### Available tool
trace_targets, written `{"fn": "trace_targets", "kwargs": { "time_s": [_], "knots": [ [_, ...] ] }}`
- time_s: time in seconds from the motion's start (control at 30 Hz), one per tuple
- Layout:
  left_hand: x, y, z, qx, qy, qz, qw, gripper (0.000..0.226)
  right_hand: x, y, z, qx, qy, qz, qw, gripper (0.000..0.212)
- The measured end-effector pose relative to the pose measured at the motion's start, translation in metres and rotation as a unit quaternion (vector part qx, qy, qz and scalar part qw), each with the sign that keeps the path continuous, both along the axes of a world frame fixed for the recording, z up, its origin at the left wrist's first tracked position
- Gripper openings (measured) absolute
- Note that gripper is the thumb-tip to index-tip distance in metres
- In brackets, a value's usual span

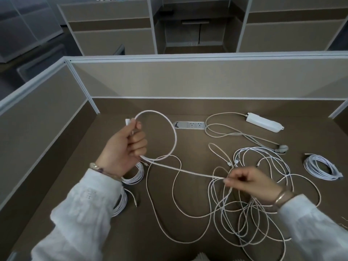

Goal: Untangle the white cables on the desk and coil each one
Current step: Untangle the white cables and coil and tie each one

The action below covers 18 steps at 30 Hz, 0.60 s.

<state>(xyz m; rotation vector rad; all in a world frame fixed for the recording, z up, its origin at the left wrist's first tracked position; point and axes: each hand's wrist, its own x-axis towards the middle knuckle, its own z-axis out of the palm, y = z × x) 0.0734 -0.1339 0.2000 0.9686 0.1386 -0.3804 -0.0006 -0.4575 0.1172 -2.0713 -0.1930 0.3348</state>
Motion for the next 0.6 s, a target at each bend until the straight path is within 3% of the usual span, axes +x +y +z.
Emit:
{"fn": "trace_targets", "kwargs": {
  "time_s": [0.1, 0.17, 0.33, 0.5, 0.6],
  "knots": [
    [0.003, 0.015, 0.002, -0.006, 0.005, 0.013, 1.0, 0.034, 0.01, -0.028, 0.003, -0.041, -0.001, -0.02, 0.999, 0.07],
    [0.002, 0.015, 0.0, -0.005, 0.007, 0.002, 1.0, 0.035, 0.015, -0.038, 0.006, -0.068, 0.002, -0.037, 0.997, 0.077],
    [-0.004, 0.004, -0.009, 0.022, -0.001, -0.067, 0.998, 0.031, 0.027, -0.026, 0.024, -0.134, -0.11, -0.149, 0.973, 0.034],
    [-0.013, -0.016, -0.016, 0.066, -0.033, -0.118, 0.99, 0.03, 0.022, 0.035, 0.067, -0.043, -0.245, -0.268, 0.931, 0.018],
    [-0.018, -0.03, -0.018, 0.082, -0.039, -0.133, 0.987, 0.03, 0.02, 0.074, 0.076, 0.013, -0.233, -0.29, 0.928, 0.018]
  ]
}}
